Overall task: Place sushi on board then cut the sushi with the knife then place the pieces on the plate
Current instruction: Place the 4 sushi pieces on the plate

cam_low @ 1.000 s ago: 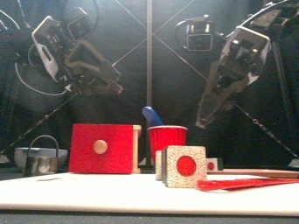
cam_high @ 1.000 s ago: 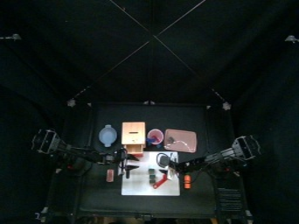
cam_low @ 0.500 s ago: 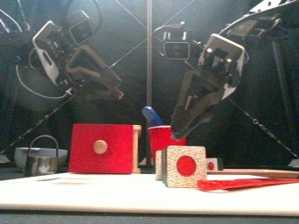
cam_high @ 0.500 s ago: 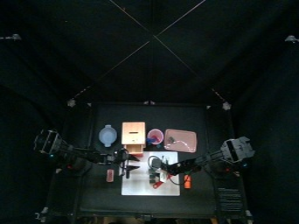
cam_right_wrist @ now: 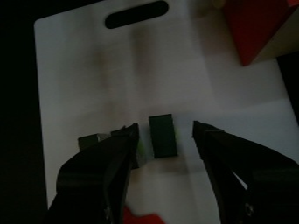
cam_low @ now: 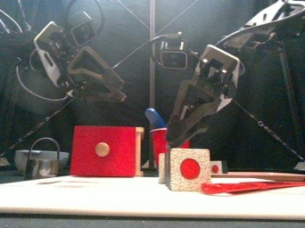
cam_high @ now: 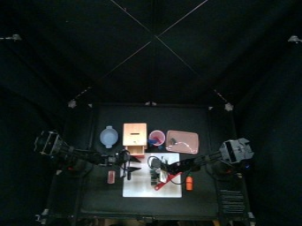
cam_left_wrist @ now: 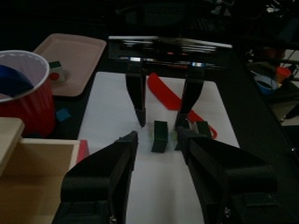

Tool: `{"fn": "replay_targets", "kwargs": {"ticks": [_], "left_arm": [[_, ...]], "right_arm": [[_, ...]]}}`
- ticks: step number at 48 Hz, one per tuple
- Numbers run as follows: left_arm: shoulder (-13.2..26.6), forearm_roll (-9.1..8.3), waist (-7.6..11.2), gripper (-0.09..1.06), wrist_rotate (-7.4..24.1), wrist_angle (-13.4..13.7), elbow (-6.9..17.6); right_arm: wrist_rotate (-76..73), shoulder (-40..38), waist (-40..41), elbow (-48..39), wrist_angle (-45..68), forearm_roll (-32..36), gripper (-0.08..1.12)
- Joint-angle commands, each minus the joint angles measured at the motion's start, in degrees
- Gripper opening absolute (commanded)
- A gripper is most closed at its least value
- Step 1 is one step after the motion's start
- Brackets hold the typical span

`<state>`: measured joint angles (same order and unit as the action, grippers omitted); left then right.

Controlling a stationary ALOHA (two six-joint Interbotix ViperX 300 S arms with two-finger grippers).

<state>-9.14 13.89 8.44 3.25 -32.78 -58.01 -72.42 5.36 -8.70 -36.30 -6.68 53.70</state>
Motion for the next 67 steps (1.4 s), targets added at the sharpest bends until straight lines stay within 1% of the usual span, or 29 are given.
{"fn": "replay_targets", "kwargs": {"ticks": [1, 9, 21, 26, 32, 36, 38, 46, 50, 55, 61, 67], "left_arm": [[-0.3, 0.09, -0.09, 0.80, 0.1, -0.4, 1.0], [-0.3, 0.09, -0.09, 0.80, 0.0, -0.4, 0.9], [-0.3, 0.79, 0.00, 0.80, 0.0, -0.4, 0.8], [-0.3, 0.97, 0.00, 0.80, 0.0, -0.4, 0.7], [-0.3, 1.41, 0.00, 0.80, 0.0, 0.2, 0.7], [-0.3, 1.67, 0.00, 0.80, 0.0, 0.7, 0.7], [-0.3, 1.85, 0.00, 0.80, 0.0, 0.9, 0.7], [-0.3, 2.46, 0.00, 0.80, 0.0, 1.7, 0.7], [-0.3, 2.46, 0.00, 0.80, 0.1, 1.8, 0.7], [-0.3, 2.37, -0.09, 0.80, 0.2, 1.8, 0.9], [-0.3, 2.37, -0.26, 0.80, 0.3, 1.8, 1.0], [-0.3, 2.46, -0.26, 0.80, 0.2, 1.8, 0.9]], "right_arm": [[0.0, -0.8, 0.0, 0.6, 0.4, 0.3, 0.86], [0.0, 0.0, 0.5, 0.7, 0.4, 1.2, 0.86], [0.0, 1.8, 0.9, 0.9, 0.4, 1.4, 0.85], [-0.1, 2.5, 1.1, 0.8, 0.4, 1.2, 0.79], [-0.1, 2.6, 1.6, 1.1, 0.3, 1.1, 0.66], [-0.1, 1.8, 1.6, 1.1, -0.2, 0.6, 0.60], [-0.1, 0.3, 1.6, 0.7, -1.2, 0.4, 0.59], [-0.1, -7.8, 1.1, -3.4, -9.4, -2.7, 0.58], [-0.1, -13.2, 0.9, -7.3, -15.2, -6.0, 0.58], [-0.1, -17.8, 1.2, -11.3, -19.6, -9.9, 0.58], [-0.1, -20.1, 4.0, -15.5, -23.4, -13.1, 0.58], [0.1, -20.6, 7.3, -16.7, -25.5, -13.6, 0.58]]}}
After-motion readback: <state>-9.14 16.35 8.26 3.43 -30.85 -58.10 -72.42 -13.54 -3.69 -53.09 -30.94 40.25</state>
